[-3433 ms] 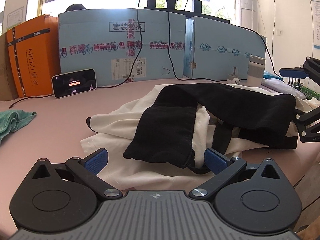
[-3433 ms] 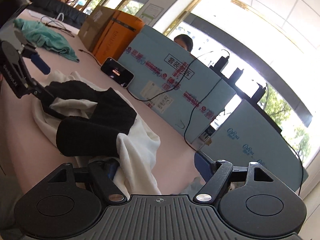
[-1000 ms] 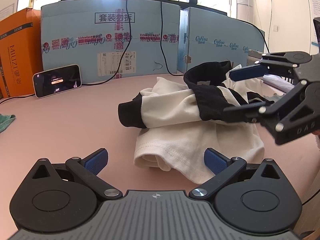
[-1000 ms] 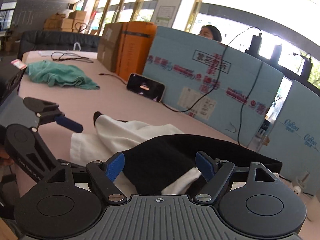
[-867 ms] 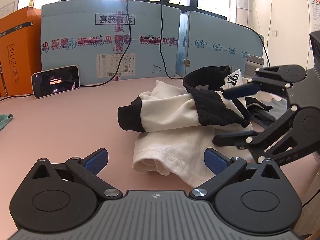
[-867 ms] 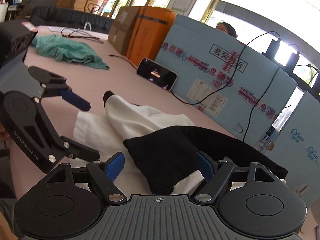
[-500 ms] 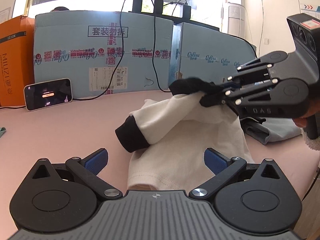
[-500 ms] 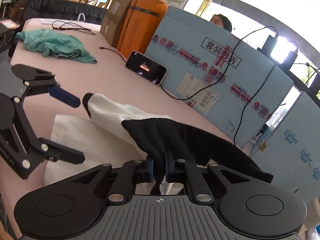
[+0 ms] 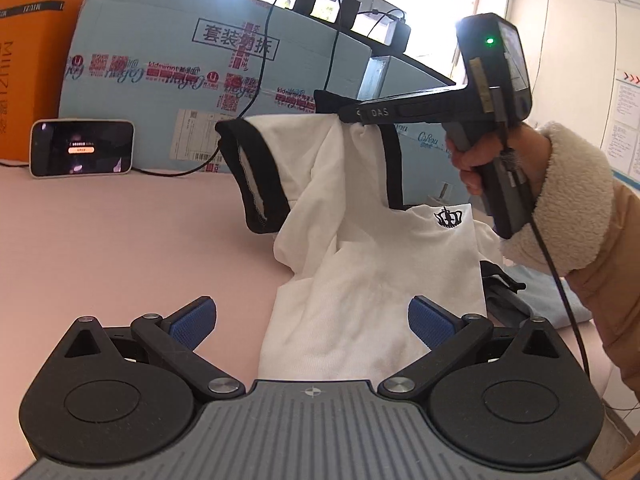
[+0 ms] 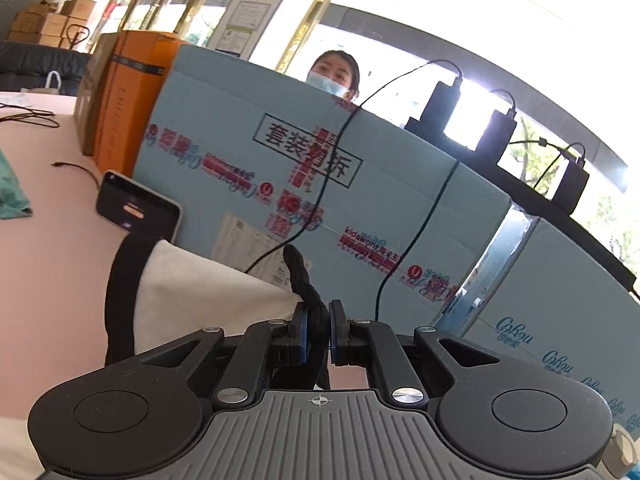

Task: Fold clothes

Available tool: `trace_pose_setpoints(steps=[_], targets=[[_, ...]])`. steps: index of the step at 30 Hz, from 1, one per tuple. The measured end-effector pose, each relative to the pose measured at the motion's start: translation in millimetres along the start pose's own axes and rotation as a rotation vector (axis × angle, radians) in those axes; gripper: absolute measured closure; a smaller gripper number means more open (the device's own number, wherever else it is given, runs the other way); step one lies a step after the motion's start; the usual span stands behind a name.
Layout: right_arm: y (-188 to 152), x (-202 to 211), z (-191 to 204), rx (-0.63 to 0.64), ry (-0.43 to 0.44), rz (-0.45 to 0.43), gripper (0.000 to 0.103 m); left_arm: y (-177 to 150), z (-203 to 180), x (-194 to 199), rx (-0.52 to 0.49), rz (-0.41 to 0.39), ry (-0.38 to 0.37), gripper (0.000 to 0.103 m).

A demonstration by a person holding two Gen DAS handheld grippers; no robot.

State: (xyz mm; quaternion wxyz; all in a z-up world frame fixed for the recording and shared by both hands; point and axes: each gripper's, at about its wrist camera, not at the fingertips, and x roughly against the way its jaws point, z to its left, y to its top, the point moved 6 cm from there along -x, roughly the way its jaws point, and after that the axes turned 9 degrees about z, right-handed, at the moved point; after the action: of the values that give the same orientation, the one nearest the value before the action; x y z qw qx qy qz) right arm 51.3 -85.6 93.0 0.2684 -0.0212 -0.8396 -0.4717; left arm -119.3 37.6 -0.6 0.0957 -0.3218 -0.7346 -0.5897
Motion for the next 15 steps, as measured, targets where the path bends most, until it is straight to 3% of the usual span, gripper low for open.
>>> trace_pose_setpoints(steps=[7, 14, 15], targets=[[0, -58, 9, -0.079, 0.010, 0.086, 0.093, -1, 15, -7, 0.105, 0.057, -0.017, 0.000], [-3, -35, 9, -0.081, 0.038, 0.079, 0.085, 1, 16, -7, 0.105, 0.058, -0.016, 0.000], [-3, -29, 7, -0.084, 0.040, 0.071, 0.080, 1, 16, -7, 0.104, 0.058, -0.015, 0.000]])
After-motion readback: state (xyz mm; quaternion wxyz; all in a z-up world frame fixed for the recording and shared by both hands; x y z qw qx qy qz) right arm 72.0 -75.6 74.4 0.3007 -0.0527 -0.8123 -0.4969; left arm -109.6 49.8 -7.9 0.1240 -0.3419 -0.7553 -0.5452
